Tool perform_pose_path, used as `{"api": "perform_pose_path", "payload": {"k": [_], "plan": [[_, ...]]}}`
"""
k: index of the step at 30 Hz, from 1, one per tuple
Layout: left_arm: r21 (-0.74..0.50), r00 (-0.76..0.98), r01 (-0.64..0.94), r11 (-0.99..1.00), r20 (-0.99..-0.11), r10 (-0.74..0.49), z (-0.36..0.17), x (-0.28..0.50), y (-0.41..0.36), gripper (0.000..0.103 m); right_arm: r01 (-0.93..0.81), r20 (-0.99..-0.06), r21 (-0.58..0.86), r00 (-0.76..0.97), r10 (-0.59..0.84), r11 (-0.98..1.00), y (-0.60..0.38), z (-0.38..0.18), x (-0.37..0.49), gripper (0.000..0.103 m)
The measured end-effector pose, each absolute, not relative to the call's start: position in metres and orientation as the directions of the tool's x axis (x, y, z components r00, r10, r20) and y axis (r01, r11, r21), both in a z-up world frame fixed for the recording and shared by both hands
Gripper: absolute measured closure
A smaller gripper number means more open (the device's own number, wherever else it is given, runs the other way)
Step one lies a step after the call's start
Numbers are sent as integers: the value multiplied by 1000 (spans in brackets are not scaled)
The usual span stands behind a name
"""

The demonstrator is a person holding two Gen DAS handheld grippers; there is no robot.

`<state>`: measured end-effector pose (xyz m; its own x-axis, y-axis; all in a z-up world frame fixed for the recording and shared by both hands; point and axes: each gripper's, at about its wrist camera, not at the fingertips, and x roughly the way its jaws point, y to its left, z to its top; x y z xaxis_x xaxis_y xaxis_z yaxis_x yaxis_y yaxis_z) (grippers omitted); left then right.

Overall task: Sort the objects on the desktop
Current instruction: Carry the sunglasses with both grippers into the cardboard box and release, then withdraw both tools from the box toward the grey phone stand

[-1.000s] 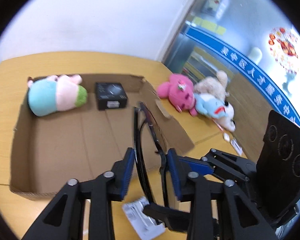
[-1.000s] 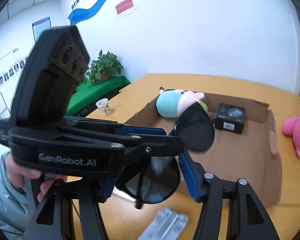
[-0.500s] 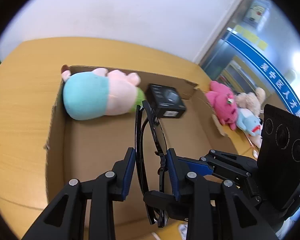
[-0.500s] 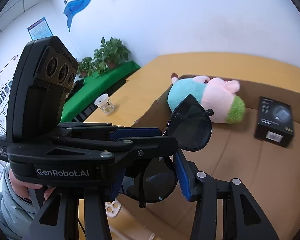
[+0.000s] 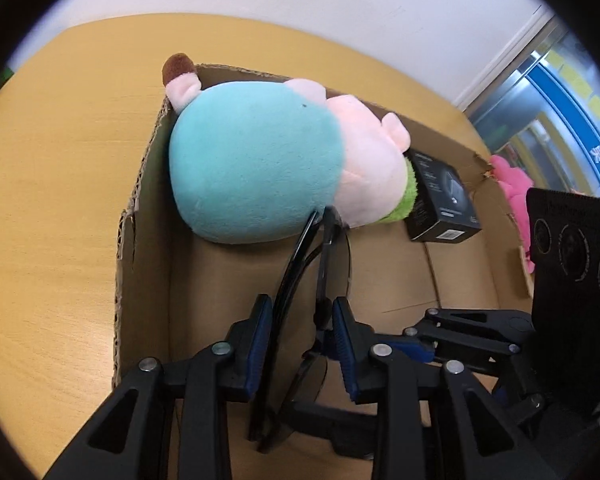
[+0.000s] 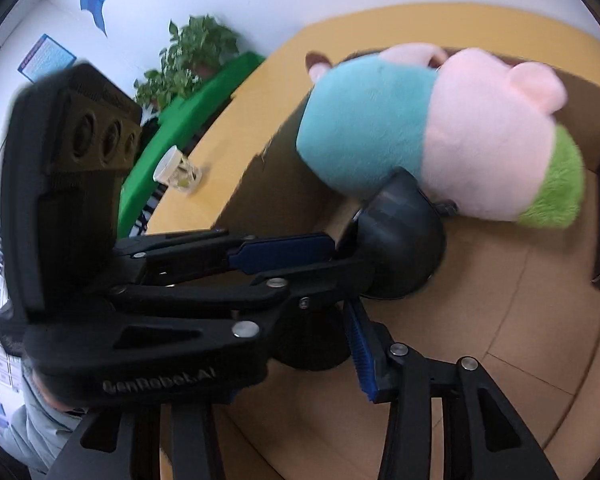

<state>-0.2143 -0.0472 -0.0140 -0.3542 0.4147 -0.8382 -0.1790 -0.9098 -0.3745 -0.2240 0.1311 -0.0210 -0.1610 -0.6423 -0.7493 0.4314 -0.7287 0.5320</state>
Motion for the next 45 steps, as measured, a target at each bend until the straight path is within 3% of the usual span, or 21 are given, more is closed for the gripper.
{"api": "perform_pose_path", "payload": {"k": [9, 11, 13, 15, 18, 20, 22, 26, 31, 40, 45], "plan": [[-340, -318, -123, -932, -877, 361, -16, -201, -53, 85, 386, -764, 538, -153, -627, -750, 136, -27, -216, 58], [-330, -340, -117, -937, -873, 351, -6, -196, -58, 83, 365, -755, 542, -184, -629, -757, 146, -18, -210, 43], [-322, -375, -122, -939, -861, 344, 8, -193, -61, 83, 359, -754, 523, -228, -617, -773, 156, -6, -201, 21], [-295, -435, -133, -946, -840, 323, 28, -181, -64, 80, 363, -758, 473, -297, -581, -803, 168, 11, -183, 17], [-222, -563, -149, -964, -782, 267, 65, -146, -64, 63, 354, -737, 393, -431, -521, -849, 186, 44, -146, 13], [-164, -667, -161, -973, -709, 229, 93, -109, -59, 39, 330, -708, 326, -535, -460, -886, 197, 64, -115, 2], [-125, -744, -148, -981, -640, 194, 112, -80, -56, 20, 302, -664, 258, -635, -395, -918, 206, 85, -80, 0], [-86, -835, -147, -985, -522, 170, 133, -22, -44, 20, 261, -600, 145, -744, -295, -954, 219, 110, -17, 0], [-117, -841, -182, -976, -496, 216, 133, 18, -21, 20, 213, -559, 108, -795, -237, -971, 222, 120, 26, 0], [-167, -774, -258, -952, -555, 307, 110, 47, 19, 20, 234, -612, 161, -738, -283, -959, 241, 86, 69, 0], [-237, -637, -300, -924, -672, 378, 64, 47, 33, 20, 231, -705, 285, -607, -366, -930, 246, 23, 86, 0]]}}
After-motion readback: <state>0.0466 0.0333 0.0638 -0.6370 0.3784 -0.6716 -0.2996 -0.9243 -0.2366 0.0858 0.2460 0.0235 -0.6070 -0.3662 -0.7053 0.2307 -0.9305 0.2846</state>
